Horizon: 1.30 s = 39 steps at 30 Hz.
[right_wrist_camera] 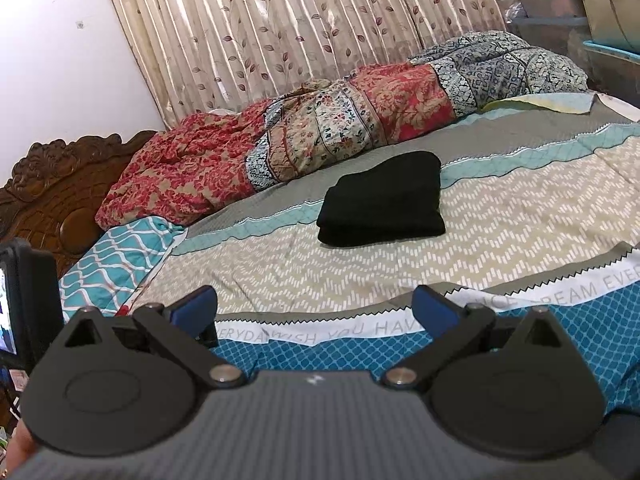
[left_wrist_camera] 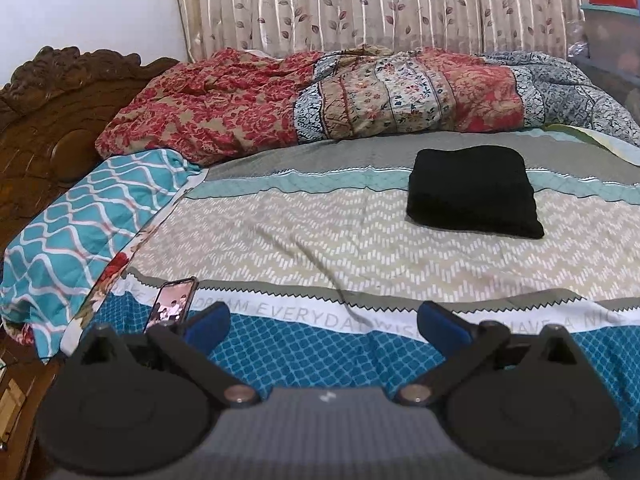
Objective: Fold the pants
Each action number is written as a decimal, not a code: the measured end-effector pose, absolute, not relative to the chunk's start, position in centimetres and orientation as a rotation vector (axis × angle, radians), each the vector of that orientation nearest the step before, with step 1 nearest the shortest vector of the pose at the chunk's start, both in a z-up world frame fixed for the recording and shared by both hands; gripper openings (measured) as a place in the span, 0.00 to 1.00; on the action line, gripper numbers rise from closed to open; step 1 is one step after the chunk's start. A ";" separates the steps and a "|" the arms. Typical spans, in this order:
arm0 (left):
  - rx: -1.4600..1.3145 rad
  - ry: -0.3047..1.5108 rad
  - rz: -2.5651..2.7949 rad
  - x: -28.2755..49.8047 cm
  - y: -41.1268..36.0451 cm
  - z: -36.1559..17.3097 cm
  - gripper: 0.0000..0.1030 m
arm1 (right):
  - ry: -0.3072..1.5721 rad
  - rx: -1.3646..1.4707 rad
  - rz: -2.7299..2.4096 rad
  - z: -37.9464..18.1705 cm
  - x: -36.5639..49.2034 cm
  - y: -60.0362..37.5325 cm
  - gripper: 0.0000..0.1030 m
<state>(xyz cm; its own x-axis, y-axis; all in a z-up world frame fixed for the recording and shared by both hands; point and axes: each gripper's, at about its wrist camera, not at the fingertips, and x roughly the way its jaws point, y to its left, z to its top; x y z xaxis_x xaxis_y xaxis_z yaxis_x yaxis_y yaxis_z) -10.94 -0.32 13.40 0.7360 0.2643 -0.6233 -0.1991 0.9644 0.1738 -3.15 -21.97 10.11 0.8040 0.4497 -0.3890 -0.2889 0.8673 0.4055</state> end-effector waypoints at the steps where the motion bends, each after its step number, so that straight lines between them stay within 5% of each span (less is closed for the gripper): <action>1: 0.097 0.701 0.257 -10.9 -0.3 13.4 1.00 | 0.498 0.340 0.404 10.1 -3.1 -22.0 1.00; 39: 0.091 0.761 0.192 -11.0 -0.8 12.8 1.00 | 0.524 0.360 0.401 9.7 -3.0 -23.1 1.00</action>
<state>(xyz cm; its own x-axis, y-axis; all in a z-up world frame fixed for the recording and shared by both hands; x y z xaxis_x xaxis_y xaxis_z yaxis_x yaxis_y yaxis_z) -11.05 -0.77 12.78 0.7079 0.2055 -0.6758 -0.1398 0.9786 0.1512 -3.01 -23.12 9.74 0.7924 0.4543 -0.4071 -0.2746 0.8616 0.4269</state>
